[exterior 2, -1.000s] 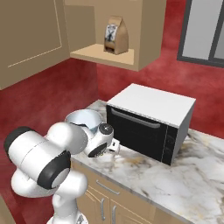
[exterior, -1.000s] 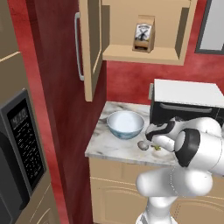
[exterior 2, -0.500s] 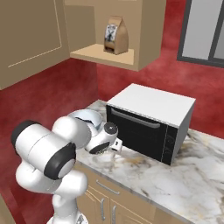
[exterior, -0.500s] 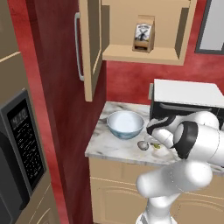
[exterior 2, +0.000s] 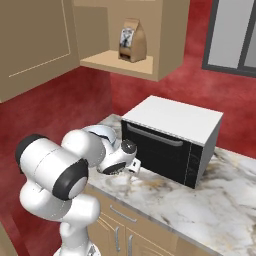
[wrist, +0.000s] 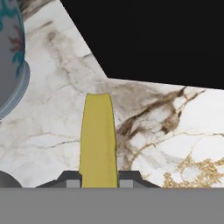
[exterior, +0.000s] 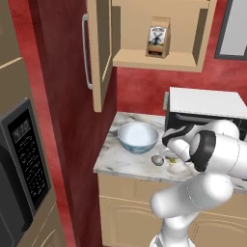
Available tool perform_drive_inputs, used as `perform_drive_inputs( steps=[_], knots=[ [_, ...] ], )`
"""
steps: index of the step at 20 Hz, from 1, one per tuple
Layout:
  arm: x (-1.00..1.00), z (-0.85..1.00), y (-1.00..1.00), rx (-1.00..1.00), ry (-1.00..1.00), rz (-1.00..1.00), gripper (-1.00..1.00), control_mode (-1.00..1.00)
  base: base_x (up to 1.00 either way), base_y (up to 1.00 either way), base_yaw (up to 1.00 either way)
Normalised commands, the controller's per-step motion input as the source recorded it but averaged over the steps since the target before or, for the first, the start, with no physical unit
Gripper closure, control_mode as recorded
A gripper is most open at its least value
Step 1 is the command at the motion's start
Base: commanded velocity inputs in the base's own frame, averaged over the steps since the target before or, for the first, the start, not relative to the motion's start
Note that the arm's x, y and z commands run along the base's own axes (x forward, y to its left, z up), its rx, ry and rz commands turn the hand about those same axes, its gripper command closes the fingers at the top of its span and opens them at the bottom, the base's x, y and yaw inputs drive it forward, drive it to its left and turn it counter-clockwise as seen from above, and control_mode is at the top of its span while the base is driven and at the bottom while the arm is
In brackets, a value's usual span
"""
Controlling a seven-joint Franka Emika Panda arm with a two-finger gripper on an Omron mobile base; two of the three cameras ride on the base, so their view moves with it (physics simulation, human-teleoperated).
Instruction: Pick the egg and butter from the fridge and place them by the bowl for mixing.
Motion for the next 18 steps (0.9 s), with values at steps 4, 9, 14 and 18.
perform_drive_inputs(
  steps=[4,9,14,18],
  knots=[
    [0.0,-0.21,0.08,0.01,0.0,0.0,1.0,-1.0,0.0,0.0,0.0],
    [0.0,-0.23,0.11,0.0,0.01,0.0,-1.0,-1.0,0.0,0.0,0.0],
    [0.0,-0.17,0.02,0.0,0.01,0.0,-1.0,-1.0,0.0,0.0,0.0],
    [0.0,-0.12,0.07,0.01,0.0,0.0,-1.0,-1.0,0.0,0.0,0.0]
  ],
)
